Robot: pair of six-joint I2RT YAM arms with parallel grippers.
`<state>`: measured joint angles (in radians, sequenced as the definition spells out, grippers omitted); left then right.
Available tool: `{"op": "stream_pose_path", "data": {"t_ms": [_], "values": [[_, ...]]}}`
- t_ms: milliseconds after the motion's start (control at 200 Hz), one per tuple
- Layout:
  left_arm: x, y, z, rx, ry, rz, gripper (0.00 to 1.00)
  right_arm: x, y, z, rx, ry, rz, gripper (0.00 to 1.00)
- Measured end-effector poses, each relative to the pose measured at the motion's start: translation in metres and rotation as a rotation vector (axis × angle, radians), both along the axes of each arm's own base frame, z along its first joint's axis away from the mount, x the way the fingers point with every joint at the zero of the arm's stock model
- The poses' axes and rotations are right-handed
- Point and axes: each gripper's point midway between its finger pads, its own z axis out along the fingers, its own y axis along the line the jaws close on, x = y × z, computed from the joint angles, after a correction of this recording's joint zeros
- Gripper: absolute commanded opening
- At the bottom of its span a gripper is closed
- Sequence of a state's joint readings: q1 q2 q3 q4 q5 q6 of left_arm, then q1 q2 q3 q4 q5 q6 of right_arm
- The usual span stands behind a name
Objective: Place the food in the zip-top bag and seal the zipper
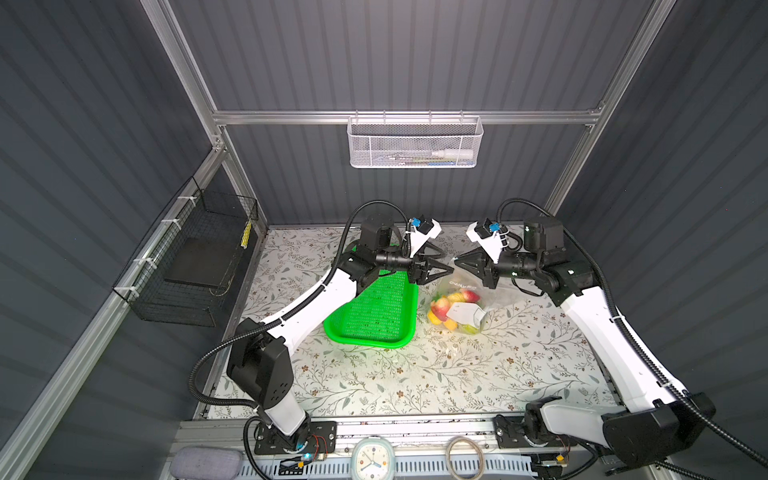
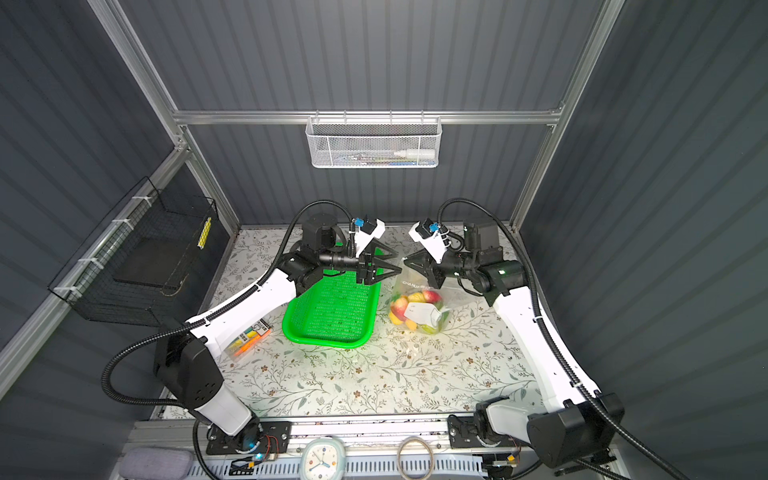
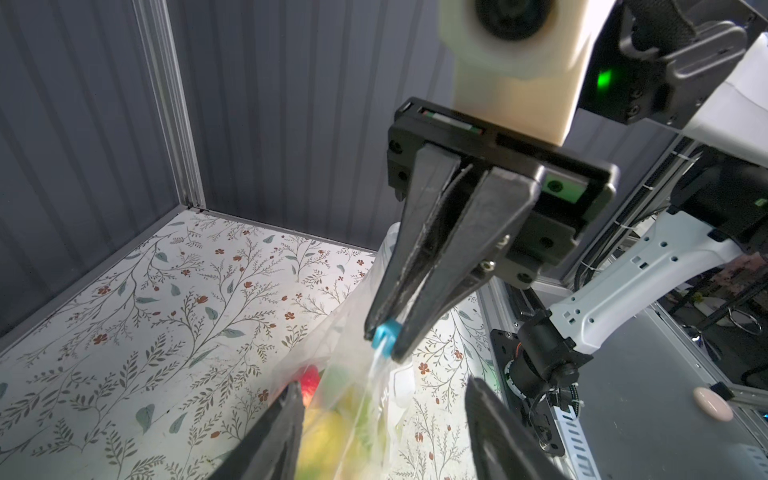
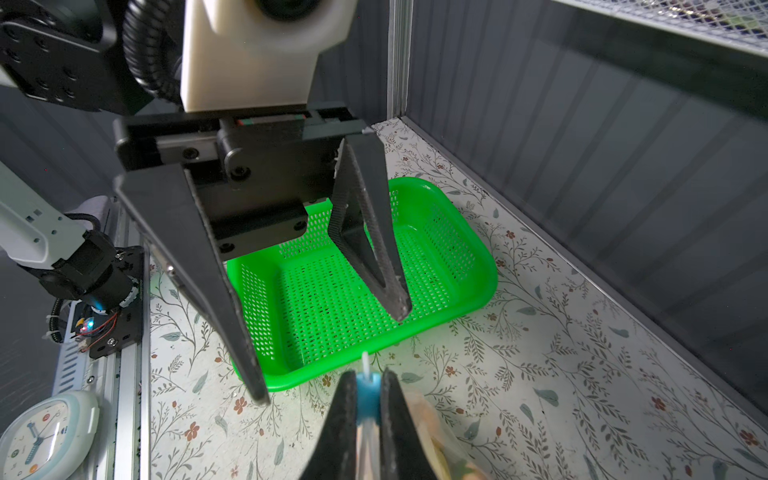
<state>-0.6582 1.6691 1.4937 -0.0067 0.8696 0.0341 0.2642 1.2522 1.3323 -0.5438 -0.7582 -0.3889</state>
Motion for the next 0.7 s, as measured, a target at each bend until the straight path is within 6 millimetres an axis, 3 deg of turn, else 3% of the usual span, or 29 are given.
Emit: {"op": "stream_pose_path", "data": {"t_ms": [285, 440, 560, 700], "values": [[0.011, -0.015, -0.013, 0.009, 0.028, -0.053, 0.53, 0.001, 0.000, 0.002, 0.010, 0.006, -0.005, 0.04], [0.010, -0.017, -0.018, 0.017, 0.040, -0.067, 0.34, 0.001, 0.000, 0.005, 0.016, -0.003, -0.005, 0.04], [0.010, -0.017, -0.017, 0.015, 0.037, -0.068, 0.28, 0.001, 0.001, 0.007, 0.024, -0.001, -0.003, 0.05], [0.010, -0.017, -0.014, 0.004, 0.030, -0.067, 0.08, 0.002, 0.002, 0.006, 0.033, 0.011, -0.002, 0.05]]}}
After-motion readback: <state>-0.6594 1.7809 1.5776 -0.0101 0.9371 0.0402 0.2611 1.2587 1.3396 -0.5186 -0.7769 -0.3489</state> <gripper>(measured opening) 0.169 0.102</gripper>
